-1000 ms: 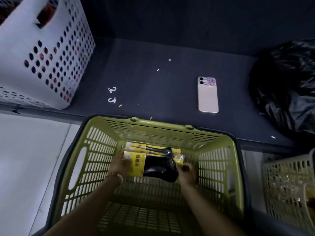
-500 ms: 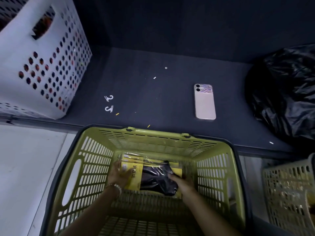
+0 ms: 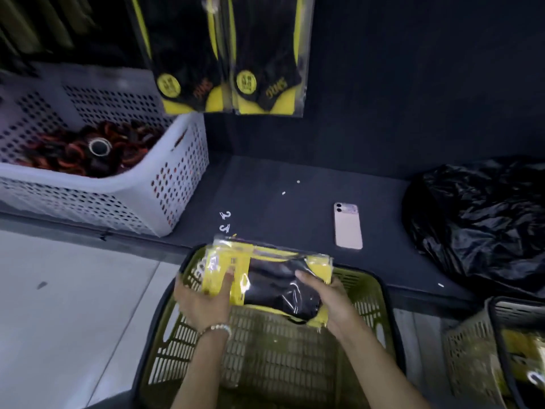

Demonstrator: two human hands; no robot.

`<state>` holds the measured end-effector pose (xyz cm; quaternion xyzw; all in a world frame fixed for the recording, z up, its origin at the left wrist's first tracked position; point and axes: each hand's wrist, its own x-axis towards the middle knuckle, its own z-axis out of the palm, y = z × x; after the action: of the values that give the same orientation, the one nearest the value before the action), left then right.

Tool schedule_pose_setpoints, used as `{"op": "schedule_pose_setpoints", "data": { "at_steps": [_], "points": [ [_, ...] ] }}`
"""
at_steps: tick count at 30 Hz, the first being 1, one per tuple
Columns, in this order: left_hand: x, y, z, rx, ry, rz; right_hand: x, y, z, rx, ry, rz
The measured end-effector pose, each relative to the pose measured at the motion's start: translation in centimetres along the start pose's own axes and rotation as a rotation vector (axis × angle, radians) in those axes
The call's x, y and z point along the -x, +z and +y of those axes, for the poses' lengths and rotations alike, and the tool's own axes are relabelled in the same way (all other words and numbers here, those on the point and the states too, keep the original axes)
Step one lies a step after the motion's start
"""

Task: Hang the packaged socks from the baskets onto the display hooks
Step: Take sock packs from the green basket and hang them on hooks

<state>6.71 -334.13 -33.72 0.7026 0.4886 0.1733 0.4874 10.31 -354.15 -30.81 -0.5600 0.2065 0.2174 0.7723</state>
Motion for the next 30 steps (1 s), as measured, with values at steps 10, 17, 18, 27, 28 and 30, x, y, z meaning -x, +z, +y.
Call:
{"op": "schedule_pose_setpoints", "data": {
  "at_steps": [10,17,18,27,28,30],
  "points": [
    [6.1,-6.6,17.4,0.764,0.096,-0.565,8.5,3.8,-11.4,0.093,-0.33,-0.051],
    [8.5,-10.9,25.2,0.482,0.708,-0.612,12.9,7.9,-20.0,0.304,-0.864,-0.129],
    [8.7,-11.2,25.9,0.473,0.74,-0.618,13.5,8.6,-20.8,0.285,-0.909,-0.145],
    [7.5,-13.4,29.9,0.481,0.7,-0.586,15.3,12.5,-24.4,0.205,-0.952,-0.24],
    [7.2,-13.7,30.1,0.473,0.696,-0.593,15.1,12.8,-24.6,0.195,-0.93,-0.256],
    [6.2,-14.2,30.4,0.448,0.722,-0.582,14.6,13.3,-24.9,0.179,-0.887,-0.288]
  ]
}}
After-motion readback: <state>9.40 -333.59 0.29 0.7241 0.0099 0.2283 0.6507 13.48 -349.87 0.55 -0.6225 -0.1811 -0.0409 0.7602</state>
